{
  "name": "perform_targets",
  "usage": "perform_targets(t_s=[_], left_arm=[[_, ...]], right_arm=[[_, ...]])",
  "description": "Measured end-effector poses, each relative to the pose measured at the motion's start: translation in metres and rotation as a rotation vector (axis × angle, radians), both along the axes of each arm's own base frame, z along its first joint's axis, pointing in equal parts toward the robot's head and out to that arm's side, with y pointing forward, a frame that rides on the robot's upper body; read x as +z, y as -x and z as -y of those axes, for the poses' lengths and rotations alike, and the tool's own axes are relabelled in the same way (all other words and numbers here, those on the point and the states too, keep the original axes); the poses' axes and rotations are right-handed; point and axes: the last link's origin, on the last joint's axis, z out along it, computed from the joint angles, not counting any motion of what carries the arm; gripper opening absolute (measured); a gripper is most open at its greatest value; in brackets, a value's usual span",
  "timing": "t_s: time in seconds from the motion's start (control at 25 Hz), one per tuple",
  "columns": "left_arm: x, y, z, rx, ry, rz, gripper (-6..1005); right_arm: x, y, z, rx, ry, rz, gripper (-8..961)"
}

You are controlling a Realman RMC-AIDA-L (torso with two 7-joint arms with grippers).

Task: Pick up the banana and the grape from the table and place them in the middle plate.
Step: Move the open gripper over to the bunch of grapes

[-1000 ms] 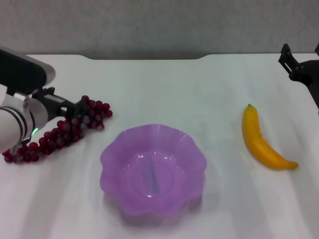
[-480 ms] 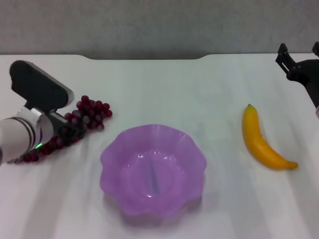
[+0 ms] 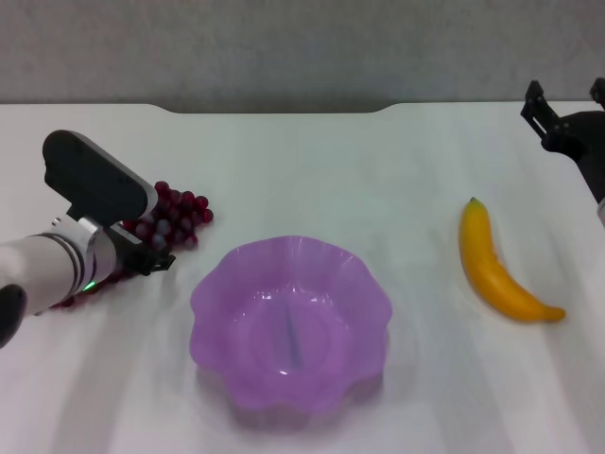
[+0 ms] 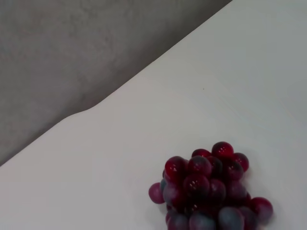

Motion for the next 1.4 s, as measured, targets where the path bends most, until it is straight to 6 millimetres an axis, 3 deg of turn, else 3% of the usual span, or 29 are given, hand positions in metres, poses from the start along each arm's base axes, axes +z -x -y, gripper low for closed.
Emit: perform_targets(t_s=[0.72, 1.28, 1.4], left_arm=[[-0.003, 0.013, -0.007, -0.008, -0.025, 0.002, 893], [-0.005, 0.016, -0.006, -0.007, -0.023, -0.005, 531], [-0.004, 0.016, -0.005, -0.004, -0.027, 0.0, 517]], right_arm=[[-0.001, 0.003, -0.001, 0.006, 0.001, -0.012, 892], [0.0, 0.002, 0.001, 0.006, -0.006, -0.018, 892], [0.0, 0.002, 0.001, 0.006, -0.006, -0.019, 892]])
